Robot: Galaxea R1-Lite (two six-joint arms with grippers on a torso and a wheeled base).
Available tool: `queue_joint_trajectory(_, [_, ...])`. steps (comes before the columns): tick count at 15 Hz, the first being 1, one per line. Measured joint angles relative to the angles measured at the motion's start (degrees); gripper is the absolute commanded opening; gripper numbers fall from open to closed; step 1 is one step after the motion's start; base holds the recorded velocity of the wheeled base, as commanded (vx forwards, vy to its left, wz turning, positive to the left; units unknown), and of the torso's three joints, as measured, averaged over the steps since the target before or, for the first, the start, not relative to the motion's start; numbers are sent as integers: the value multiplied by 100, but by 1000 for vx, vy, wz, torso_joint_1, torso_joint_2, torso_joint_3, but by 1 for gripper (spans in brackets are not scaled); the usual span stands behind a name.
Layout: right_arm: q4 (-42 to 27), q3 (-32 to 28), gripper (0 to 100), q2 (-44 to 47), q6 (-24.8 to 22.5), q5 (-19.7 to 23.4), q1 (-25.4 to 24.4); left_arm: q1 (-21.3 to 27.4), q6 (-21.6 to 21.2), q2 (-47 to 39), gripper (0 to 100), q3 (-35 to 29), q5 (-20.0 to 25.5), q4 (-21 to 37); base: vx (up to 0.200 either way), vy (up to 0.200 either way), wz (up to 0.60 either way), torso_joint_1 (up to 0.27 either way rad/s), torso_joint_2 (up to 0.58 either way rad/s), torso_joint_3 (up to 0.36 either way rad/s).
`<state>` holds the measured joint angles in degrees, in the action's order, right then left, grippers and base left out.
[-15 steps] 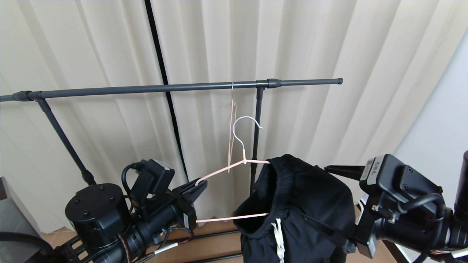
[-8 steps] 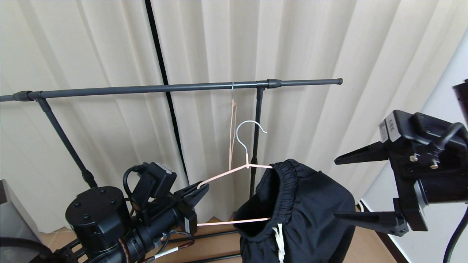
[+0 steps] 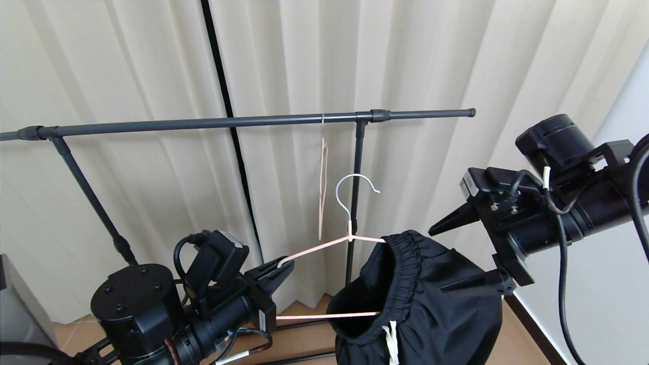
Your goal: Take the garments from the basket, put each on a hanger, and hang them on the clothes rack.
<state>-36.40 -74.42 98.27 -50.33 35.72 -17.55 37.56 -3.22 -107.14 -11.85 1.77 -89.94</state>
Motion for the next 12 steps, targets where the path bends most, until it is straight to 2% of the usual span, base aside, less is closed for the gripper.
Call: queue_joint_trajectory(12, [35,-936,100,956,354,-115,-77,102,-11,166,0,26,-5,0,0,0,0,0,0,0])
